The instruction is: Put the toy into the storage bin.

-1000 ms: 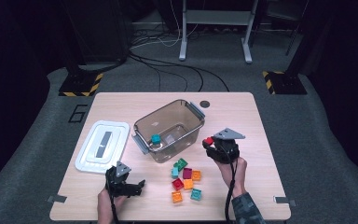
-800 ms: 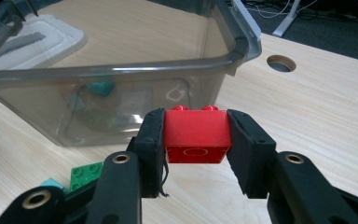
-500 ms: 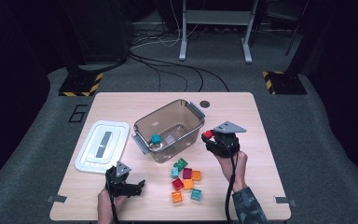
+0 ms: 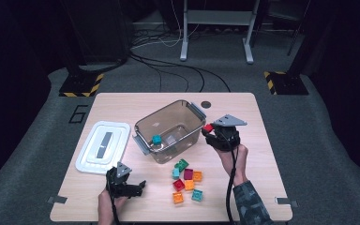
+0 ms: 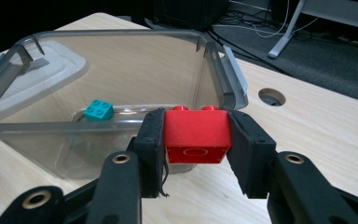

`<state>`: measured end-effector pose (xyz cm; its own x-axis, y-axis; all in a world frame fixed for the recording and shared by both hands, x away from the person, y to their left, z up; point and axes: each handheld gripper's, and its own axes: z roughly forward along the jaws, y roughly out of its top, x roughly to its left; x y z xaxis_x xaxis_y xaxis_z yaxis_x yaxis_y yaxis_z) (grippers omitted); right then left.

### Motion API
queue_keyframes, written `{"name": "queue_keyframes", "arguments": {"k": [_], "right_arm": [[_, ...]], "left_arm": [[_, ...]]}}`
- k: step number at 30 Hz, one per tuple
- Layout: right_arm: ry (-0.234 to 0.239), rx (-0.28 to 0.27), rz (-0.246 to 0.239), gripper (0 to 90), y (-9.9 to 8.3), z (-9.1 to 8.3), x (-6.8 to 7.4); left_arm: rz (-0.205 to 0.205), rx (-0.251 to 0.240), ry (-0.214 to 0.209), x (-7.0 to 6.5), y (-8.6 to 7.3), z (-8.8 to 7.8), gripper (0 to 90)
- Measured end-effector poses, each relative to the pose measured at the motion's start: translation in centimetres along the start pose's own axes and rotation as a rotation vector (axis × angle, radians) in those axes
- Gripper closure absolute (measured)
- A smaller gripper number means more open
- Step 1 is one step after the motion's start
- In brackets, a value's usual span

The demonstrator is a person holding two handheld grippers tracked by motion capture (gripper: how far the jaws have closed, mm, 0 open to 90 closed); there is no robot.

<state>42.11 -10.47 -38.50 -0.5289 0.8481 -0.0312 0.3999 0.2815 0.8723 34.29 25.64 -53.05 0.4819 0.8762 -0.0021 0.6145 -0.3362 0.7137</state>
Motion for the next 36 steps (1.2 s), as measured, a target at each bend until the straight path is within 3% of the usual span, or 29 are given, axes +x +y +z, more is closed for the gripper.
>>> {"name": "queue_keyframes", "arguments": {"k": [18,36], "right_arm": [[0.006,-0.028,-0.018,58.3,2.6,0.9,-0.1],[0.021,-0.02,-0.016,58.3,3.5,4.0,-0.5]], "left_arm": [[0.0,0.0,0.0,0.0,0.0,0.0,0.4],[0.0,0.0,0.0,0.0,0.0,0.0,0.4]]}}
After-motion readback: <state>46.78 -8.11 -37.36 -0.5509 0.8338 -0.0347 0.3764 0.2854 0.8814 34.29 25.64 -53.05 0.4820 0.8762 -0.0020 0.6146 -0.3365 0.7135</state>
